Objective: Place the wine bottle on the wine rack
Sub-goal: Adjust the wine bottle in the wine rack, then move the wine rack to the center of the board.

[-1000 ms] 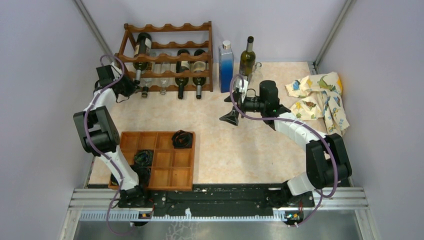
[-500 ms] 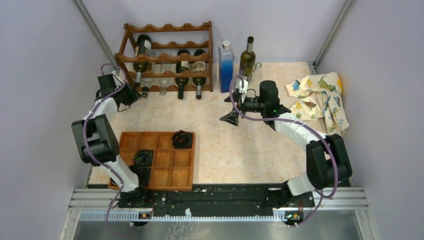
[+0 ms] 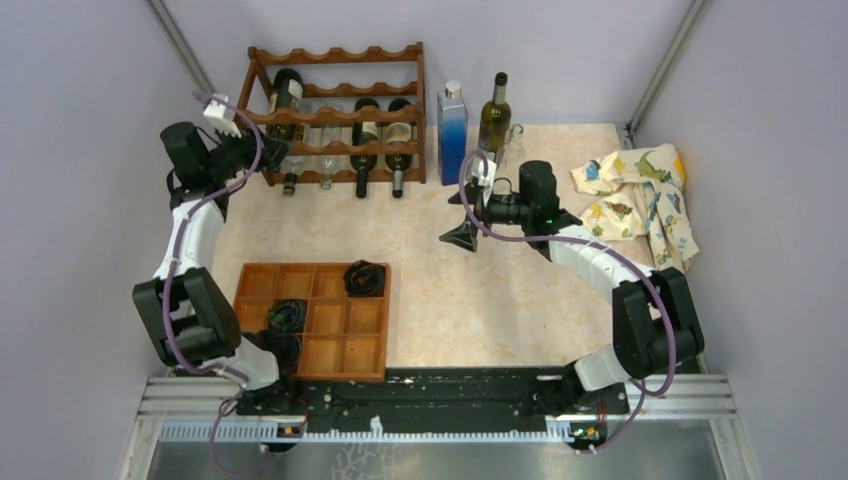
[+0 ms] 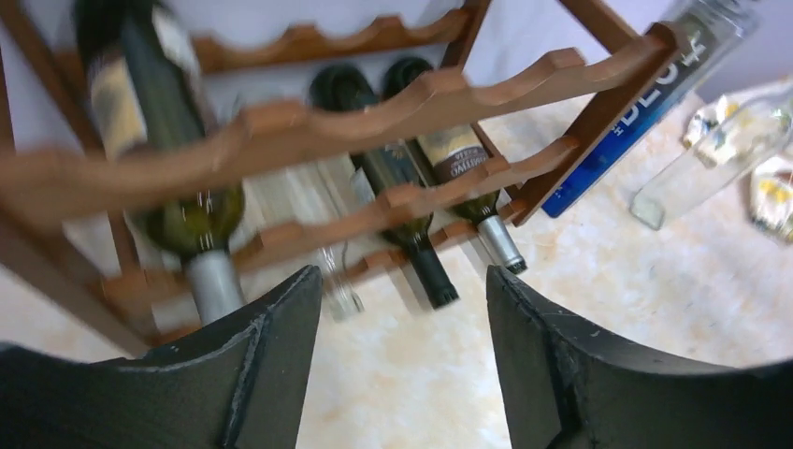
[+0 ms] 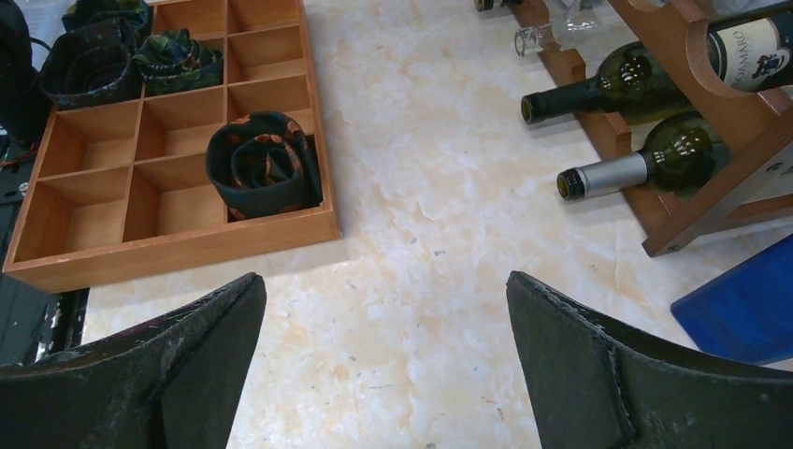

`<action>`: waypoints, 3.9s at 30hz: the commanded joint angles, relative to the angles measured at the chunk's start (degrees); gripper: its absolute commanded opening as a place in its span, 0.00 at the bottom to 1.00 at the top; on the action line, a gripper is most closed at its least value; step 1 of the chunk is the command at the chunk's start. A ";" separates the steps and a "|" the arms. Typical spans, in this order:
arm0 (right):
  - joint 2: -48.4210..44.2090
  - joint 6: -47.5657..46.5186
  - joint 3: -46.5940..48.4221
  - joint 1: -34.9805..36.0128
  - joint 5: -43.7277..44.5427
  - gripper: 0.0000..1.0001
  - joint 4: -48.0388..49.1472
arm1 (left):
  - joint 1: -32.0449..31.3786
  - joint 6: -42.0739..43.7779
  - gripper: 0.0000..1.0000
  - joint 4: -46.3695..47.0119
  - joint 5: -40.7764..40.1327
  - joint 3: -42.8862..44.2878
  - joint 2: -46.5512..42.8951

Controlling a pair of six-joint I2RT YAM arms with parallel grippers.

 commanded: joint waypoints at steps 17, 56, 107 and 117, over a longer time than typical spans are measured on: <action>-1.69 -2.36 1.38 0.69 -1.73 0.98 -0.42 | -8.56 53.85 0.84 -18.99 17.14 40.38 27.55; -0.88 -3.15 2.29 0.67 -1.47 0.98 -1.61 | -10.04 63.92 0.22 -40.03 28.75 34.44 22.44; -1.14 -5.61 1.78 0.67 -0.35 0.98 -4.17 | -5.99 -22.66 0.13 -18.87 -39.43 -37.25 -43.84; -1.75 -6.03 1.40 0.65 0.12 0.98 -4.43 | -5.18 -22.74 0.07 -8.61 -40.21 -34.13 -22.54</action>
